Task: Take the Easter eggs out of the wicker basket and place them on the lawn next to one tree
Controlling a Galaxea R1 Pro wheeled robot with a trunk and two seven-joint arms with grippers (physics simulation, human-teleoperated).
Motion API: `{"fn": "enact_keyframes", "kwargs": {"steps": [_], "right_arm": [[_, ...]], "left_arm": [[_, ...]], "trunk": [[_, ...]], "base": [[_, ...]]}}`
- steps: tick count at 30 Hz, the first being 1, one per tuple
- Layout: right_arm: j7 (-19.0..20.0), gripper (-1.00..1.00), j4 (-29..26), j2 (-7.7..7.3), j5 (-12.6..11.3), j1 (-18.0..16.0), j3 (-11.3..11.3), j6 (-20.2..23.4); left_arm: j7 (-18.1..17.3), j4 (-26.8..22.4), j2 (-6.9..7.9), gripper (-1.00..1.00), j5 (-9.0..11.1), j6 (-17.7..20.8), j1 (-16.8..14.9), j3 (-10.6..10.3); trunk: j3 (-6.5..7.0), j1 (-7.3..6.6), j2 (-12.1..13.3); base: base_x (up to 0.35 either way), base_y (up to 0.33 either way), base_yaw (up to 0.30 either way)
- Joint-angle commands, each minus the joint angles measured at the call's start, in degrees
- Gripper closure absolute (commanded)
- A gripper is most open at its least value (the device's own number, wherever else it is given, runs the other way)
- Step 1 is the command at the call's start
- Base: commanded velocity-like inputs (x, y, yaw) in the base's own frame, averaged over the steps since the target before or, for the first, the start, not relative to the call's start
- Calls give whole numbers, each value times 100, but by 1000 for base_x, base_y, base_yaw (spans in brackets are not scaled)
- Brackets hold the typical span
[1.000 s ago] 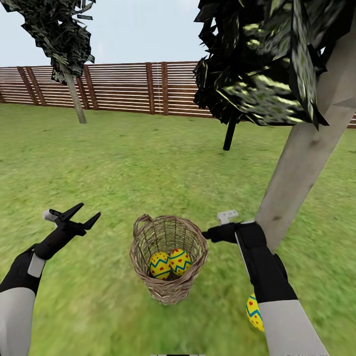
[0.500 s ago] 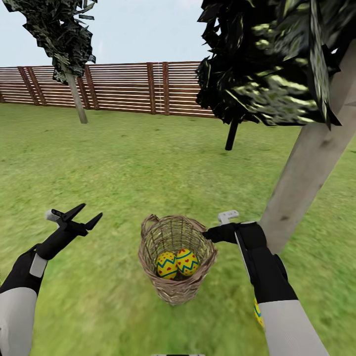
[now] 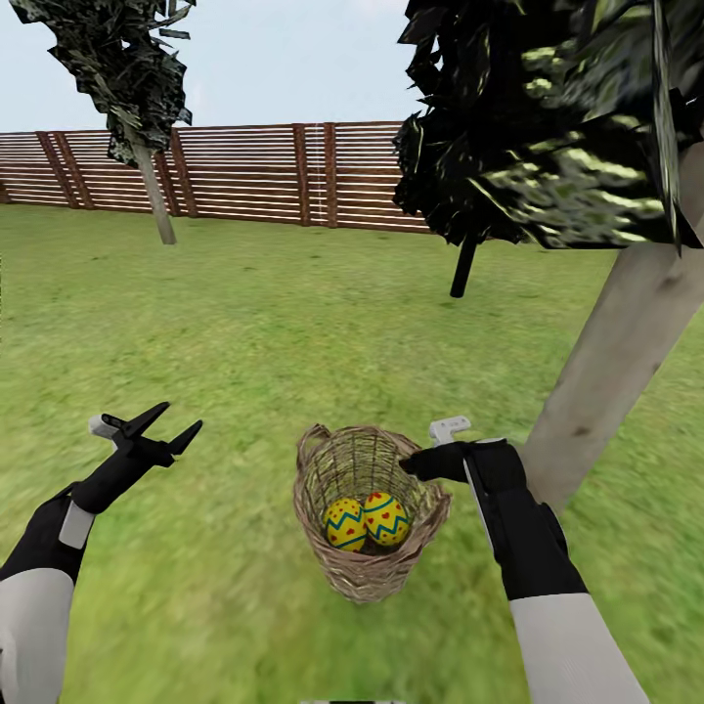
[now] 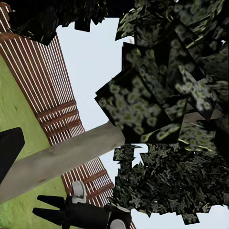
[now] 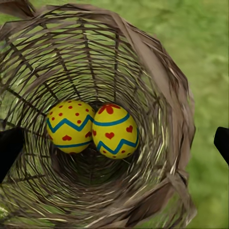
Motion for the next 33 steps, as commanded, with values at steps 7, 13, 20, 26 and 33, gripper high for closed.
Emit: {"fn": "enact_keyframes", "kwargs": {"steps": [7, 13, 20, 26, 33], "right_arm": [[49, -100, 85, 8, 48, 2, -1, 20], [32, -100, 427, 12, 70, 3, 6, 20], [-47, -100, 736, 17, 73, 3, 0, 19], [-80, -100, 890, 17, 73, 3, -1, 14], [-241, -100, 1184, 17, 81, 3, -1, 12]], "left_arm": [[-25, 3, -16, -100, -21, 68, -3, -9], [-25, 3, -17, -100, -22, 71, -3, -15], [-25, 3, -25, -100, -22, 77, -2, -21], [-25, 8, -27, -100, -22, 73, -1, -21], [-25, 4, -60, -100, -22, 69, -3, -21]], "trunk": [[-5, -1, -2], [-5, -1, -2], [-5, -1, -2], [-5, -1, -2], [-5, -1, -2]], "base": [[2, 322, -225], [56, 327, -291], [74, 328, -294], [134, 321, -294], [213, 280, -292]]}}
